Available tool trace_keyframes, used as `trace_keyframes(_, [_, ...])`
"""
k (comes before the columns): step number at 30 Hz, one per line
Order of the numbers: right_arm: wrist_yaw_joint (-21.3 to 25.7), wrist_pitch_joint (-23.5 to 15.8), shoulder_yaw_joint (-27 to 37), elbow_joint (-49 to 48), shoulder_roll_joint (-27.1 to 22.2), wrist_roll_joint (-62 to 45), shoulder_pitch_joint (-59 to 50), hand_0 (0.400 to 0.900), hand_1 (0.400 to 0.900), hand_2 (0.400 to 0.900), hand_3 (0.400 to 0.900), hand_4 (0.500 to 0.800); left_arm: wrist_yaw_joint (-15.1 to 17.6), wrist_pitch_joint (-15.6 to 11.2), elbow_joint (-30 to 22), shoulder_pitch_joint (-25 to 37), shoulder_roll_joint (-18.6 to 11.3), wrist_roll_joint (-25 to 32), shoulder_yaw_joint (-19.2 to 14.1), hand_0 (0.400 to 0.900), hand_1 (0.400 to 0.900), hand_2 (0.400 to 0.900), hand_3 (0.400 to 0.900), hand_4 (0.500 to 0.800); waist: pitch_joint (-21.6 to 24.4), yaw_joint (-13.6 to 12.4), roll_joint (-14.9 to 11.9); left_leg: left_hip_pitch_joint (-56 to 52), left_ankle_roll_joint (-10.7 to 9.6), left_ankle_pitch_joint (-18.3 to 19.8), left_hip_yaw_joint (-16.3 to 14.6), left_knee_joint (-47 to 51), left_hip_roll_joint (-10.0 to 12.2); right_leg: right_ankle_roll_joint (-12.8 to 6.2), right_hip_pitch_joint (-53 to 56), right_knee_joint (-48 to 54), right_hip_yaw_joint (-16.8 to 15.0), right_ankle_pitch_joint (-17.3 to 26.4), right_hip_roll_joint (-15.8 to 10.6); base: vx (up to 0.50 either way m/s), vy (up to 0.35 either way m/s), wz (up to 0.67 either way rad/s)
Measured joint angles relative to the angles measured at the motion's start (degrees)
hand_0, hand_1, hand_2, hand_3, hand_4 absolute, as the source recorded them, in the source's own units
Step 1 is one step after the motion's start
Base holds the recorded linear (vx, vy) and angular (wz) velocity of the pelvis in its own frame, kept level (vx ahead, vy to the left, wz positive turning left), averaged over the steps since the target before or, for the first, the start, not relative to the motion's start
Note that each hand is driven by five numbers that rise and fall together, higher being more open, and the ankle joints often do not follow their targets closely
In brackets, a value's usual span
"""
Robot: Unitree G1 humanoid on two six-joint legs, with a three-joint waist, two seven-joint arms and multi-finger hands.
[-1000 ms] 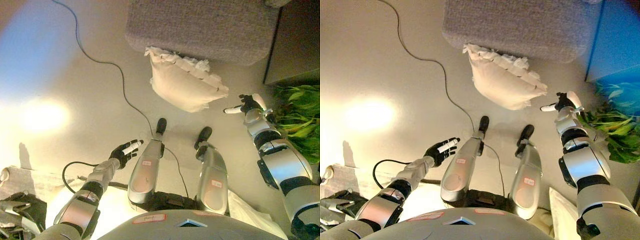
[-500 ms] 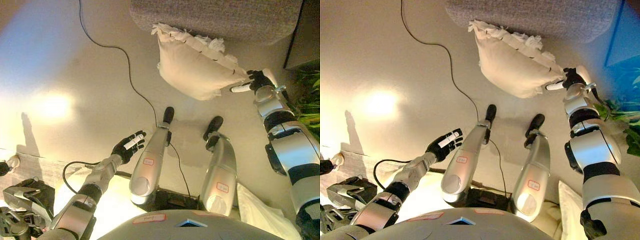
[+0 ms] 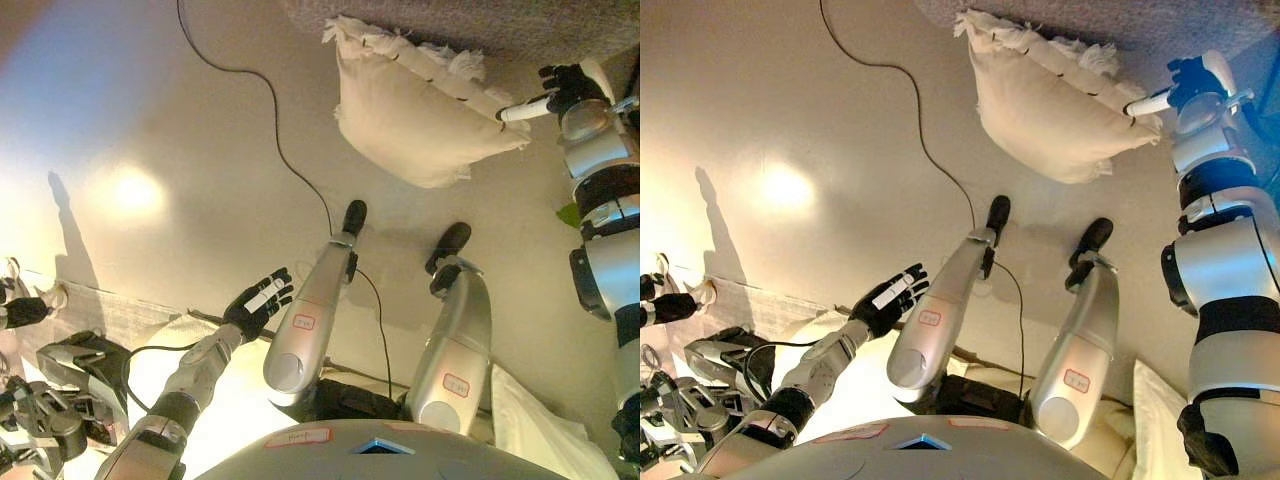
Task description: Pick up the pillow and put it on the sofa.
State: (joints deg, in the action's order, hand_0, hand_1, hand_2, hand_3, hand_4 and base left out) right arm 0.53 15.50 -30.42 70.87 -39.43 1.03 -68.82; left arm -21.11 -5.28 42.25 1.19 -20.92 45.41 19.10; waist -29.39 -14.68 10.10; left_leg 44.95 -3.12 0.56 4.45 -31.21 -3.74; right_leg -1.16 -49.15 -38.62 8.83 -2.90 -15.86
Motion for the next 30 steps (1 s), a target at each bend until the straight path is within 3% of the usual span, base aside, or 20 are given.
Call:
trace_keyframes(8, [-3.5,0.4,-0.9,-1.3,0.3,-1.5,-1.5,0.9,0.9,0.9,0.9,0.8,-3.0,-1.1,-0.8,-2.0,-0.1,0.5,-0.4,0.9,0.9,0.9,0.9,0.8,0.0,-1.3,0.1,3.2,0.0,0.2,0.2,-2.1,-0.8,-0.05,-2.7,-1.4,-0.3,0.0,-0.7,0.0,0.031,0.06])
trace_keyframes(13, [-5.1,0.7,-0.9,-1.3,0.7,-2.0,-2.4,0.9,0.9,0.9,0.9,0.8,-3.9,-1.3,-4.1,-3.5,-1.4,0.5,-0.6,0.9,0.9,0.9,0.9,0.8,0.1,-2.1,0.1,6.6,0.0,0.2,0.9,-3.8,-1.3,-0.23,-5.8,-3.1,-0.5,-0.2,-0.9,-0.01,0.002,0.04])
trace_keyframes(18, [-5.9,1.8,-1.0,-1.3,0.5,-1.3,-2.8,0.9,0.9,0.9,0.9,0.8,-4.4,-2.1,-6.8,-4.1,-1.8,1.8,-0.7,0.9,0.9,0.9,0.9,0.8,0.1,-2.8,0.1,8.9,0.3,0.6,0.8,-5.8,-1.8,-0.4,-7.9,-4.6,-0.8,-0.3,-1.4,-0.02,0.02,0.03])
trace_keyframes(24, [-6.1,2.6,-2.6,-1.2,0.0,0.1,-5.5,0.9,0.9,0.9,0.9,0.8,-6.0,-4.9,-10.4,-5.2,-2.6,4.5,-0.8,0.9,0.9,0.9,0.9,0.8,0.3,-2.9,0.5,13.9,0.2,0.9,1.0,-9.5,-2.7,-0.72,-13.0,-8.8,-2.5,-1.2,-1.9,-0.05,0.01,0.15])
trace_keyframes(27, [-6.1,3.1,-3.5,-1.2,-0.3,1.0,-7.3,0.9,0.9,0.9,0.9,0.8,-6.6,-5.1,-12.6,-6.4,-3.8,5.1,-1.1,0.9,0.9,0.9,0.9,0.8,0.5,-2.9,0.7,17.6,-0.1,1.1,0.5,-12.3,-2.8,-0.38,-17.2,-12.9,-4.1,-2.1,-2.1,-0.05,0.012,0.13])
trace_keyframes(30, [-5.8,3.1,-4.7,-1.3,-0.2,2.1,-9.2,0.9,0.9,0.9,0.9,0.8,-7.5,-5.5,-13.4,-7.0,-3.8,5.8,-1.8,0.9,0.9,0.9,0.9,0.8,0.8,-3.2,1.2,20.6,-0.2,1.1,1.1,-12.8,-3.0,-0.4,-20.1,-12.9,-3.7,-2.2,-1.8,-0.05,0.016,0.08])
